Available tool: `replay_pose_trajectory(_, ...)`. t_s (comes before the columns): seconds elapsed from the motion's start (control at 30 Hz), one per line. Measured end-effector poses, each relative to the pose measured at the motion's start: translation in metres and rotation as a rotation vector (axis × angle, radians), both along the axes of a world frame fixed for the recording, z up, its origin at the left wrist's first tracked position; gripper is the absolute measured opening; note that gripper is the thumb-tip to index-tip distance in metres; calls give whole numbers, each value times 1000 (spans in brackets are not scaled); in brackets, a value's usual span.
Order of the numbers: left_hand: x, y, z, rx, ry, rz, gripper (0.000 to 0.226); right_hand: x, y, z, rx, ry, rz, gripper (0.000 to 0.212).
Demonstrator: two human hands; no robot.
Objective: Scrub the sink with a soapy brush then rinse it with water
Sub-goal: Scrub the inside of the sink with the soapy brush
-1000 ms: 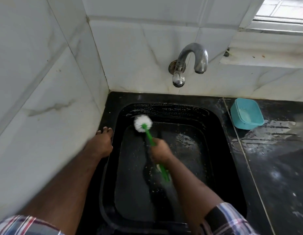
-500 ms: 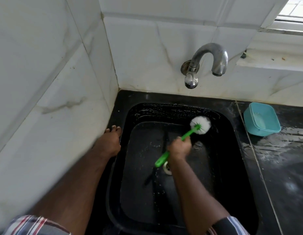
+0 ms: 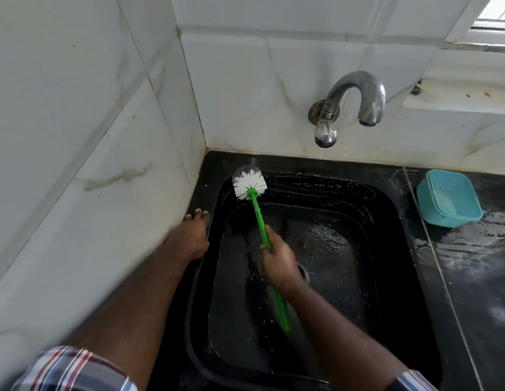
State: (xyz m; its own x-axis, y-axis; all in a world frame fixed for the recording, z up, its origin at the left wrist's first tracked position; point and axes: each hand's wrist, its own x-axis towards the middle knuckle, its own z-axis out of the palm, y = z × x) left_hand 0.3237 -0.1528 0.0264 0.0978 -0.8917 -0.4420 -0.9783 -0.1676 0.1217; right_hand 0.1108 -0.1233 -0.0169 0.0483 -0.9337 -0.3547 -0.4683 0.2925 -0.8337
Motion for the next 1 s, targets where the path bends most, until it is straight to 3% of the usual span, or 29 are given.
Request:
replay_pose_trajectory(0.13,0,1,2,2,-8,-7,81,28,11,-5,58,-2,97,60)
replay_pose_trajectory(0.37,2,-3,0,35,-25,-17,78,-72,71,22,-4,327,714,67)
replay_pose_trajectory(0.43,3,-4,1,38,-25,-17,76,-71,70,23,-9,298,704,66)
replay_pose_trajectory(0.63,0,1,5,47,4,11,77,-19,-18,11,-48,189,329,61)
replay_pose_trajectory(0.7,0,0,6,41,14,5,77,-22,10,14,-34,189,375,61)
replay_pose_trajectory(0.9,1,-1,6,28,26,19,77,-91,103,14,-33,218,829,70)
replay_pose_trajectory(1.0,0,-1,6,27,24,29,77,-67,63,17,-79,229,671,66)
